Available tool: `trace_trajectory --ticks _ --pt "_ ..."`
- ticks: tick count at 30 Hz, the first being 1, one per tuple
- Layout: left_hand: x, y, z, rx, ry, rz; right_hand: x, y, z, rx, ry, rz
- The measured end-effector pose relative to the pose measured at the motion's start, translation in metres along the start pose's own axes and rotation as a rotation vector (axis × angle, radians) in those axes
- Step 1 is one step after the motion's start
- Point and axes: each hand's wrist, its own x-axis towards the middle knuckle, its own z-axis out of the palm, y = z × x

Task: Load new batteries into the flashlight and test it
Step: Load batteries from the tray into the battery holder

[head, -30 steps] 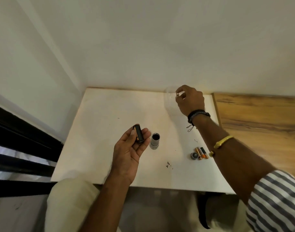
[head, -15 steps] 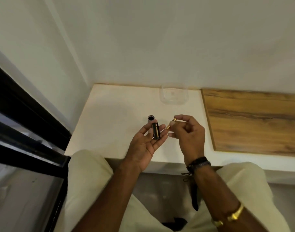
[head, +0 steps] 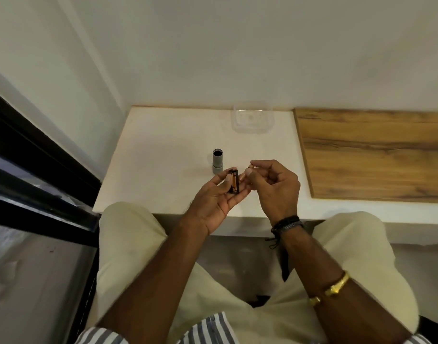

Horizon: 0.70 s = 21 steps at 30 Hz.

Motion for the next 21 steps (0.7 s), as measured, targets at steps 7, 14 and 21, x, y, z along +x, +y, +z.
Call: trace_trajectory --ticks 7,14,21 --pt "0.009 -0.005 -0.006 0.058 0.002 0.019 0.001 0.003 0.002 -0.031 -0.074 -0.076" --pt "0.015 -0.005 -0.014 0.093 0.033 0.073 0.002 0.009 0.007 -0.132 -0.168 -0.103" --pt "0.017 -0.007 -0.013 0.173 0.075 0.108 0.0 0.014 0.009 -0.221 -0.151 -0.145"
